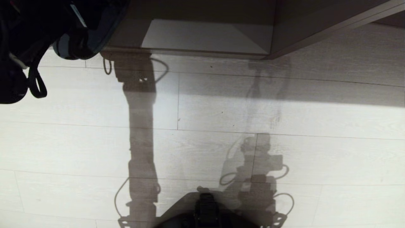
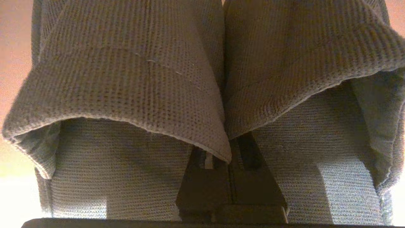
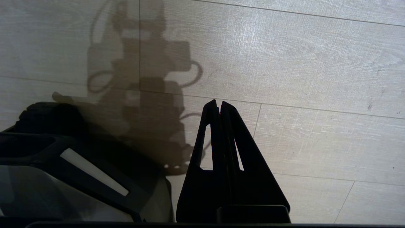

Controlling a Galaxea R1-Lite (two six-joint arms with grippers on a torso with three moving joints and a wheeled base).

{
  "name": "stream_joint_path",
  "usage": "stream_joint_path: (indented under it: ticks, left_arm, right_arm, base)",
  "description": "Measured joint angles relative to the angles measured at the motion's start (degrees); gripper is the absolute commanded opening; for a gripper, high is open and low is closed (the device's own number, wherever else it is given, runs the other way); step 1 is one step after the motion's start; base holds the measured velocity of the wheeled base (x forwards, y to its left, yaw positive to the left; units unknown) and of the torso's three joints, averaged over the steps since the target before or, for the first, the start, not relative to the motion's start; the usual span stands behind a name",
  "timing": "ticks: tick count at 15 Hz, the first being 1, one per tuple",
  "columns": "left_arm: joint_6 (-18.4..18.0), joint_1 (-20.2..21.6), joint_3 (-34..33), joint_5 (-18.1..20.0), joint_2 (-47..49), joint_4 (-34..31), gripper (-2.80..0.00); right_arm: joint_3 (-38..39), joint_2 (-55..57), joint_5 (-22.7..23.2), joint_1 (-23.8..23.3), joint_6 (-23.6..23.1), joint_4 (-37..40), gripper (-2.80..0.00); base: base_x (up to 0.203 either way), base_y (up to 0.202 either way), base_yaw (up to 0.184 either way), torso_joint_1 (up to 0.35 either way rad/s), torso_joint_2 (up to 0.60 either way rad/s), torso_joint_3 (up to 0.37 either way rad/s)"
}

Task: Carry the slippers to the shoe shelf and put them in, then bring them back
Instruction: Place the slippers into the shoe cabinet

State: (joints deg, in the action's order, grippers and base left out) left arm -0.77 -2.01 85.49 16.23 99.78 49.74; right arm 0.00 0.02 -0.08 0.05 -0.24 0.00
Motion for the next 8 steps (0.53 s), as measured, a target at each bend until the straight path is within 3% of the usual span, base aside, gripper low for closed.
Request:
stream_joint_path:
  ticks: [3, 8]
  left_arm:
    - [0.1, 0.3, 9.4, 3.3, 5.6, -4.4, -2.8]
    - [0.1, 0.4, 16.7, 2.5, 10.9, -5.1, -2.8]
  right_arm:
    - [0.0, 0.0, 0.0, 0.0, 0.0, 0.0, -2.8]
    - [0.0, 0.0, 0.0, 0.0, 0.0, 0.0, -2.8]
  base:
    - [0.0, 0.0, 0.0, 0.0, 0.0, 0.0]
    - [0.0, 0.0, 0.0, 0.0, 0.0, 0.0]
